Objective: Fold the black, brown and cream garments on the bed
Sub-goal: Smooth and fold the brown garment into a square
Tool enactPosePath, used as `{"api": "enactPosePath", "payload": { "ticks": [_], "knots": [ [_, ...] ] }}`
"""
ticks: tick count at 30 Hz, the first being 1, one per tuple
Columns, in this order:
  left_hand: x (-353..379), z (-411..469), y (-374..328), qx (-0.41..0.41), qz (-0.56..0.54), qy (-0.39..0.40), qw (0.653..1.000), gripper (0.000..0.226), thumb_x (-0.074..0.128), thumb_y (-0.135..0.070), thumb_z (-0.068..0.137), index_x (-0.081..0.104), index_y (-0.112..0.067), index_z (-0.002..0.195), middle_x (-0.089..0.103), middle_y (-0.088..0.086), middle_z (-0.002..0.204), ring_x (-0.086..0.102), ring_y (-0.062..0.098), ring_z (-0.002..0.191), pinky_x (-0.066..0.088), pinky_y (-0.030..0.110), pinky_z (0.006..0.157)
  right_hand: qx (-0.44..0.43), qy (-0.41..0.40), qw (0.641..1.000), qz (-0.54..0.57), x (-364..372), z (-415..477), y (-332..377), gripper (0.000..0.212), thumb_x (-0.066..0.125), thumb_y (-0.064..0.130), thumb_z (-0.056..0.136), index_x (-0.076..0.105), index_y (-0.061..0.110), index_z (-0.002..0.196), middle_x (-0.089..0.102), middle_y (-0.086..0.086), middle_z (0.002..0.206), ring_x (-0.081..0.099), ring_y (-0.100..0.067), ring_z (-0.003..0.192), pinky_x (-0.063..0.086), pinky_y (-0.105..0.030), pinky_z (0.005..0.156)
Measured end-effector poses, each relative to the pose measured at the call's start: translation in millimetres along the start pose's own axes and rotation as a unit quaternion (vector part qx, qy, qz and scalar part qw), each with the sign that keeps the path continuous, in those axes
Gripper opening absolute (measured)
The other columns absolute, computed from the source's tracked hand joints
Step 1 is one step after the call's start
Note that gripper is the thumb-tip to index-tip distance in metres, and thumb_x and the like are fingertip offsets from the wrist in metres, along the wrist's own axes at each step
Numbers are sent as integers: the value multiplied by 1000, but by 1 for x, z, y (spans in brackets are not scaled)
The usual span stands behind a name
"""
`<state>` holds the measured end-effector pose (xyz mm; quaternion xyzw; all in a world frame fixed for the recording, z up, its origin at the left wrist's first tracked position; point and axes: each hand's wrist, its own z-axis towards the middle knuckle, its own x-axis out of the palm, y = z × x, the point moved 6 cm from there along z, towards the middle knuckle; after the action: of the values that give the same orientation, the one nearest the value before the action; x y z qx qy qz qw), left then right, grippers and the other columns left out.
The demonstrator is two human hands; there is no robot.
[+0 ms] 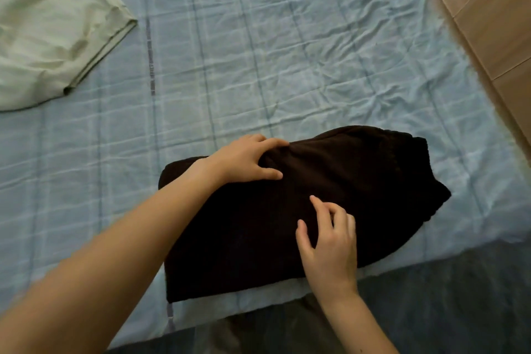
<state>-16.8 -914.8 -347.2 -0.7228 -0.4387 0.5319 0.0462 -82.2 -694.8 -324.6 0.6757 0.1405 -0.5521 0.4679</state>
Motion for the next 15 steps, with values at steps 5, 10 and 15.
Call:
{"api": "enactPosePath", "payload": {
  "ticks": [5, 10, 15],
  "knots": [
    [4, 10, 23, 39, -31, 76, 996, 80, 71, -59, 75, 24, -57, 141, 52, -10, 141, 51, 12, 127, 40, 40, 108, 64, -46, 989, -129, 8, -19, -2, 46, 78, 30, 78, 68, 21, 123, 61, -8, 116, 45, -28, 99, 41, -43, 77],
    [1, 7, 33, 77, -60, 113, 989, 87, 74, -64, 69, 22, -64, 138, 51, -19, 140, 52, 7, 124, 39, 28, 106, 294, -99, 943, -119, 18, -61, 7, 58, 68, 42, 84, 55, 30, 139, 42, -23, 115, 38, -35, 94, 44, -48, 81],
    [1, 11, 37, 94, -73, 144, 982, 87, 76, -63, 68, 24, -63, 138, 49, -19, 142, 52, 6, 124, 35, 25, 106, 428, -124, 884, 144, 49, -92, 14, 73, 58, 49, 91, 17, 50, 152, 39, -12, 119, 37, -23, 105, 38, -34, 85]
  ]
}}
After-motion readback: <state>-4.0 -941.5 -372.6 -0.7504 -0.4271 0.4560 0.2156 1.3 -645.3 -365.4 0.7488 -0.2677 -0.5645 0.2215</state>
